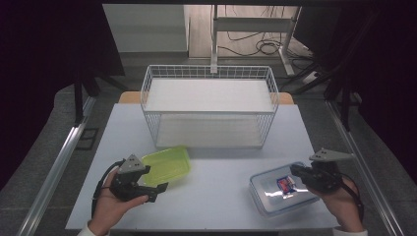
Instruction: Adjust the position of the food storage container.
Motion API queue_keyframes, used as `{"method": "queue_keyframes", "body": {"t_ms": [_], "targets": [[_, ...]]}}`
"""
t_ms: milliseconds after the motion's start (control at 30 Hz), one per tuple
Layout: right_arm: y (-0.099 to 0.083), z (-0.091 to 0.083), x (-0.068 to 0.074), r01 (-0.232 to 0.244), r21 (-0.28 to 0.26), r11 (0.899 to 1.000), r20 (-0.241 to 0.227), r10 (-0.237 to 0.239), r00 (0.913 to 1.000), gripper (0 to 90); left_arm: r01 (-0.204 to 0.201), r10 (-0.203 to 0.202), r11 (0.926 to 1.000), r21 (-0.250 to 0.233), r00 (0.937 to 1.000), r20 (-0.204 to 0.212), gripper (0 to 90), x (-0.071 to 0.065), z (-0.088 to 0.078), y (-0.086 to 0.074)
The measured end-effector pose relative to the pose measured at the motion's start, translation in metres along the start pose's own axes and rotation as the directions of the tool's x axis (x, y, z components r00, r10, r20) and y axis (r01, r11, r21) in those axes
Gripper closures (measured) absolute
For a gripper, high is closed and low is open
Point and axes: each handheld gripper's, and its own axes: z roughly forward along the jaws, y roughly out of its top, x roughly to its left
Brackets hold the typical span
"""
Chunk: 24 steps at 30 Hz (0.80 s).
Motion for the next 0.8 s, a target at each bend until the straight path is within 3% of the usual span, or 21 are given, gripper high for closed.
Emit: {"method": "queue_keyframes", "body": {"t_ms": [167, 400, 567, 800], "targets": [[-0.002, -0.012, -0.016, -0.016, -0.006, 1.000, 0.065, 0.016, 0.9977, 88.6, 0.000, 0.000, 1.0000, 0.004, 1.0000, -0.003, 16.9, 0.002, 0.000, -0.002], [-0.019, -0.020, -0.048, -0.107, 0.016, 0.994, 0.146, 0.103, 0.9839, 88.7, 0.019, -0.019, 0.9998, 0.006, 0.9998, -0.011, 16.9, 0.007, -0.003, -0.007], [-0.031, -0.010, -0.058, -0.139, 0.079, 0.987, 0.176, 0.124, 0.9766, 88.7, 0.022, -0.022, 0.9997, 0.003, 0.9997, -0.011, 16.9, 0.006, -0.005, -0.009], [-0.041, -0.004, -0.065, -0.172, 0.122, 0.978, 0.172, 0.149, 0.9736, 88.7, 0.028, -0.027, 0.9996, 0.007, 0.9995, -0.014, 16.9, 0.008, -0.005, -0.011]]}}
